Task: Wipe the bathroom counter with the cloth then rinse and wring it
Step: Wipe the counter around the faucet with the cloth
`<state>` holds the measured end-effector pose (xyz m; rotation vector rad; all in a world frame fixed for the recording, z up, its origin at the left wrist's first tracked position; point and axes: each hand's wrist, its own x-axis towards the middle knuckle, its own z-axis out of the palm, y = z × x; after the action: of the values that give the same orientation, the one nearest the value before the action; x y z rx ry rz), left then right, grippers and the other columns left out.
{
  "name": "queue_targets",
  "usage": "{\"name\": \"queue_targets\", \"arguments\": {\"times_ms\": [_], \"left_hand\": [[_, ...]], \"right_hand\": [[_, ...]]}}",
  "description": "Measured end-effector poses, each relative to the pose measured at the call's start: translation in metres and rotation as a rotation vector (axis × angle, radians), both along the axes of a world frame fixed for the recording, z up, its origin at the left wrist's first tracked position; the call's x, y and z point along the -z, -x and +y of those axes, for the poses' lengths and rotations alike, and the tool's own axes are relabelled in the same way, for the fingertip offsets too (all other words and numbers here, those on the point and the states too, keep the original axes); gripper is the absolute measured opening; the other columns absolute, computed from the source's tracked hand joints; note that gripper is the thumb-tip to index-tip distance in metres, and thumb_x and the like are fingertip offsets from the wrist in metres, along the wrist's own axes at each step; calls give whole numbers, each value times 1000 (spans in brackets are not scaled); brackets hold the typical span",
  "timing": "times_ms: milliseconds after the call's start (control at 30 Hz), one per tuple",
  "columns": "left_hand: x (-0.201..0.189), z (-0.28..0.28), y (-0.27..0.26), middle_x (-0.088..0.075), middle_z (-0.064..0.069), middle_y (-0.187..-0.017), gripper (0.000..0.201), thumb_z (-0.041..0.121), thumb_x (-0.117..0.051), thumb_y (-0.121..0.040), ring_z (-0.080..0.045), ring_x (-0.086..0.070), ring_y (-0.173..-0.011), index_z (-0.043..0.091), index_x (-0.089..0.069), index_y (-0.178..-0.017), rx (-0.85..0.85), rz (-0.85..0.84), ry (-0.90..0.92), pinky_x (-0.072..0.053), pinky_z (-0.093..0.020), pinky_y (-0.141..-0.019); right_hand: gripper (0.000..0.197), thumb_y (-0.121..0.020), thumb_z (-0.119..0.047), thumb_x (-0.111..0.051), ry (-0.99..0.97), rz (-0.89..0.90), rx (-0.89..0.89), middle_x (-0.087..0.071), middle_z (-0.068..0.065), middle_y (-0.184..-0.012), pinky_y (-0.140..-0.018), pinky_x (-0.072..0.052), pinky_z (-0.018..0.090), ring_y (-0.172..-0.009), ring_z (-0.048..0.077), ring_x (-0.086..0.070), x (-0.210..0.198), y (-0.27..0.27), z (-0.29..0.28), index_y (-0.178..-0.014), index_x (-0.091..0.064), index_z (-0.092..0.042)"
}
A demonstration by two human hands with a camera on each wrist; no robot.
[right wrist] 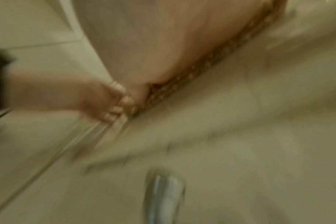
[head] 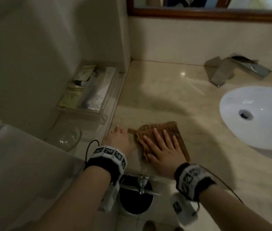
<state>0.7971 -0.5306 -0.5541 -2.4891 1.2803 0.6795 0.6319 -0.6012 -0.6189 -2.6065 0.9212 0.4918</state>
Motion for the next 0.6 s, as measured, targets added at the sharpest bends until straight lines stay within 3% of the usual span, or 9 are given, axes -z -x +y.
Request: {"name": "queue_targets", "arguments": {"times_ms": [67,200,300,400,467,600], "left_hand": [[3,2,1,-13,-13,-159,58,18,-36,-97,-32,-36,-134,5,-16,-149,25,-37,-5,-37,-40,-102],[21,5,2,-12,-14,-159,56,16,-31,-95,-33,-38,-133,3,-18,-148,98,-118,-36,-36,-41,-103],[27,4,4,-21,-15,-155,56,20,-33,-92,-31,-39,-131,3,-23,-145,126,-164,-39,-39,-40,-103],[22,7,4,-32,-9,-148,52,31,-37,-94,-28,-43,-127,9,-31,-140,110,-158,-20,-41,-38,-97],[16,10,9,-24,-7,-154,59,37,-35,-95,-27,-36,-133,10,-23,-146,84,-160,-32,-36,-40,-102],[33,-4,40,-10,-14,-159,73,35,-38,-93,-32,-20,-142,4,-6,-150,143,-189,38,-23,-43,-115]], "right_hand": [[57,-95,-58,-13,-10,-16,113,28,-8,-156,-115,12,49,-145,25,22,-1,-12,-33,-142,18,-52],[59,-97,-55,-18,22,-46,278,25,-1,-158,-115,13,52,-144,31,22,0,-31,-56,-148,11,-44],[61,-98,-54,-21,35,-76,216,26,1,-157,-113,16,53,-144,33,23,-1,-10,-7,-149,10,-41],[58,-98,-53,-21,50,-102,92,25,-4,-157,-113,15,49,-144,27,23,1,35,22,-147,10,-46],[57,-98,-53,-20,81,-94,122,23,-7,-158,-114,14,47,-146,25,19,3,69,-1,-147,9,-49],[58,-98,-53,-21,100,-93,426,17,-6,-159,-116,10,49,-147,28,14,6,115,-42,-148,6,-47]]}}
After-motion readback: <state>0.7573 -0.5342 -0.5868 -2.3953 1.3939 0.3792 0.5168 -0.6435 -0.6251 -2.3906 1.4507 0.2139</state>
